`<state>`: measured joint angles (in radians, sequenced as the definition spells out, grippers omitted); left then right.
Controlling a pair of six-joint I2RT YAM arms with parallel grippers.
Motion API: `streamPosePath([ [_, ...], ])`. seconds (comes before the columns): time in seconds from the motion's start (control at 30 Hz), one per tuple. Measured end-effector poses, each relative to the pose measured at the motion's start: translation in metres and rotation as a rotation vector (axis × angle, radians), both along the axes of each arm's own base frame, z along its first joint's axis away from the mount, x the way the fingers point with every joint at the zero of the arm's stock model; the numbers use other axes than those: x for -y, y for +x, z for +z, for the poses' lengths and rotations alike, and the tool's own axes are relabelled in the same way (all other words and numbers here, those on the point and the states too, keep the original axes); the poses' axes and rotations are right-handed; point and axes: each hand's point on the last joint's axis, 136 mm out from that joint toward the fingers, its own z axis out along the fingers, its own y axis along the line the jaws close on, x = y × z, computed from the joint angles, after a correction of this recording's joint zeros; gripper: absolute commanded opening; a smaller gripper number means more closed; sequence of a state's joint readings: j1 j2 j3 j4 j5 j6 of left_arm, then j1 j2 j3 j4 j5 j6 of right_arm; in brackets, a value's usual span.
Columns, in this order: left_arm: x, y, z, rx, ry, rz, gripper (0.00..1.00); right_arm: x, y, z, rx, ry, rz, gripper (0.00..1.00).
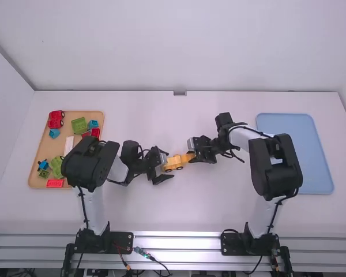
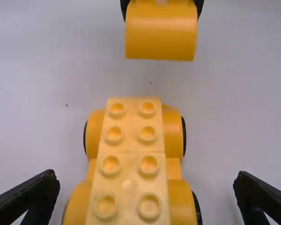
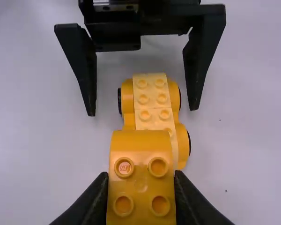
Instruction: Assemble lego blocks to make yellow taxi
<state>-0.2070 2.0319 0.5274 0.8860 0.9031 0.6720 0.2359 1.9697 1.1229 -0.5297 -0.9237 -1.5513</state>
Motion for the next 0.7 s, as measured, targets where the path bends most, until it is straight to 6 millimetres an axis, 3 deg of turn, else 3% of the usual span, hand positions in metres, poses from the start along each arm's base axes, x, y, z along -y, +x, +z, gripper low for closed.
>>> streamPosePath([
  [0.33, 0.003, 0.013, -0.005, -0.090, 0.036, -0.015, 0.92, -0.013, -0.009, 0.001, 0.001, 0.005, 0.043, 0.22],
  [0.5, 0.003, 0.018, -0.002, -0.047, 0.038, -0.011, 0.80, -0.017, -0.011, 0.001, 0.005, 0.008, 0.056, 0.22],
  [0.7, 0.001, 0.012, -0.004, -0.016, 0.039, -0.009, 0.74, -0.020, -0.005, 0.002, 0.018, 0.015, 0.038, 0.21],
])
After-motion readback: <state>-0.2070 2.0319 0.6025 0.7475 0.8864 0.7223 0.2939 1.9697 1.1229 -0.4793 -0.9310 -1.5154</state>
